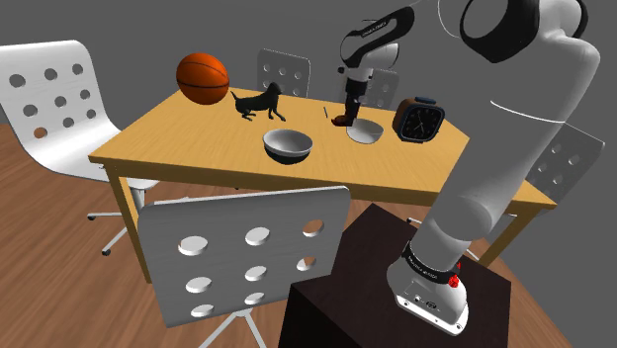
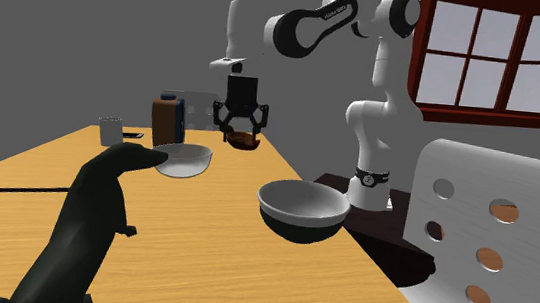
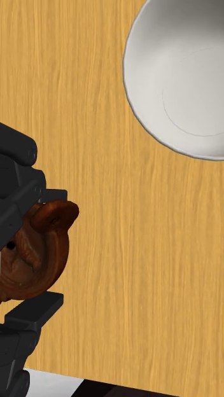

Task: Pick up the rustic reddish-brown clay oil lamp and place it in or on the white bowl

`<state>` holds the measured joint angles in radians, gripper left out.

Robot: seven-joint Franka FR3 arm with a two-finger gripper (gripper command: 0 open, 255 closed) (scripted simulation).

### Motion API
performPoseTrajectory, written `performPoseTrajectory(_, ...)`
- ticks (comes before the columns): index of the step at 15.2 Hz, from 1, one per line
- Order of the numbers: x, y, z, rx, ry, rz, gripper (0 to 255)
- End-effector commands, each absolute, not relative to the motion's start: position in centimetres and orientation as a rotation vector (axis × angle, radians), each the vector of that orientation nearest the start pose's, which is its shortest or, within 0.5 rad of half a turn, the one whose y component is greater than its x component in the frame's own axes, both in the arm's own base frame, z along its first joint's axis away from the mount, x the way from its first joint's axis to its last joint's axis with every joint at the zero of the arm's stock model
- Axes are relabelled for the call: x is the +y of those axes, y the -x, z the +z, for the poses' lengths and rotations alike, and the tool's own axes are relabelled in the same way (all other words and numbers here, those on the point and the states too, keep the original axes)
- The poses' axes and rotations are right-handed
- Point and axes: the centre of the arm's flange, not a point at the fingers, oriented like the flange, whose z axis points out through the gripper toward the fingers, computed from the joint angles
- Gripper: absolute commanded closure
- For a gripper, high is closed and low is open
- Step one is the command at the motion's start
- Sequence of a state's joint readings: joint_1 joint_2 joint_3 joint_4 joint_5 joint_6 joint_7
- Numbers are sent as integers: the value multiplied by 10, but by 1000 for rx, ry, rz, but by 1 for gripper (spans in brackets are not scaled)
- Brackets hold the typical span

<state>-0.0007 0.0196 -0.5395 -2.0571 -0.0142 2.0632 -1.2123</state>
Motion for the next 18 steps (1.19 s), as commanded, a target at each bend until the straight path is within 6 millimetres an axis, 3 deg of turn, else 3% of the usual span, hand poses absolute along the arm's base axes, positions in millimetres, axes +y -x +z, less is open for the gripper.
performPoseTrajectory(1, -283, -472, 437, -1048, 2968, 39, 255)
performPoseTrajectory(2, -283, -472, 443, -1048, 2968, 39, 255)
performPoseTrajectory(18, -494, -466, 437, -1048, 2968, 39, 255)
